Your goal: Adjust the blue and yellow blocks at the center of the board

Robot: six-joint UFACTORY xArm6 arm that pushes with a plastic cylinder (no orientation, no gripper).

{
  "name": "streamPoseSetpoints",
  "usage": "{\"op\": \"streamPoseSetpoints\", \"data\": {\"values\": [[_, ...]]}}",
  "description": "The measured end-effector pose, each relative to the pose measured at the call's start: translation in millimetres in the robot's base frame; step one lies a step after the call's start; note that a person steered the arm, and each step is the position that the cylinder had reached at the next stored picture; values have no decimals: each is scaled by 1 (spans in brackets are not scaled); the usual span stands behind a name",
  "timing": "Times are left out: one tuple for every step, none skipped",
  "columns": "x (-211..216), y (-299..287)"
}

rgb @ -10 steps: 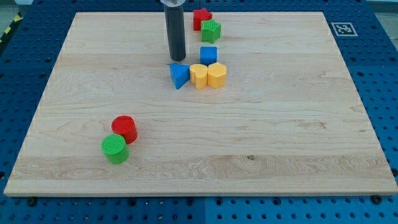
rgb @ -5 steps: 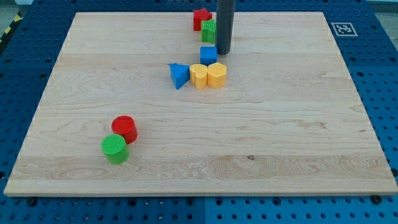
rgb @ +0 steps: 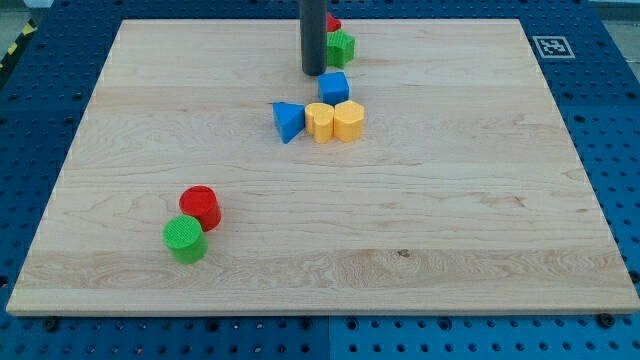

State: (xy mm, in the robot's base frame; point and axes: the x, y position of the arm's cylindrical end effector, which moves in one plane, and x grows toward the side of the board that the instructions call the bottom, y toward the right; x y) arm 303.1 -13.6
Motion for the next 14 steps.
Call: {"op": "streamPoseSetpoints", "data": {"values": [[13,24],[34,49],[42,50],[42,13],[42,-42],[42,-96],[76,-105],[103,-86],[113,-53],[109,-38],[90,-37],[86,-36],[86,-45],[86,-48]]}}
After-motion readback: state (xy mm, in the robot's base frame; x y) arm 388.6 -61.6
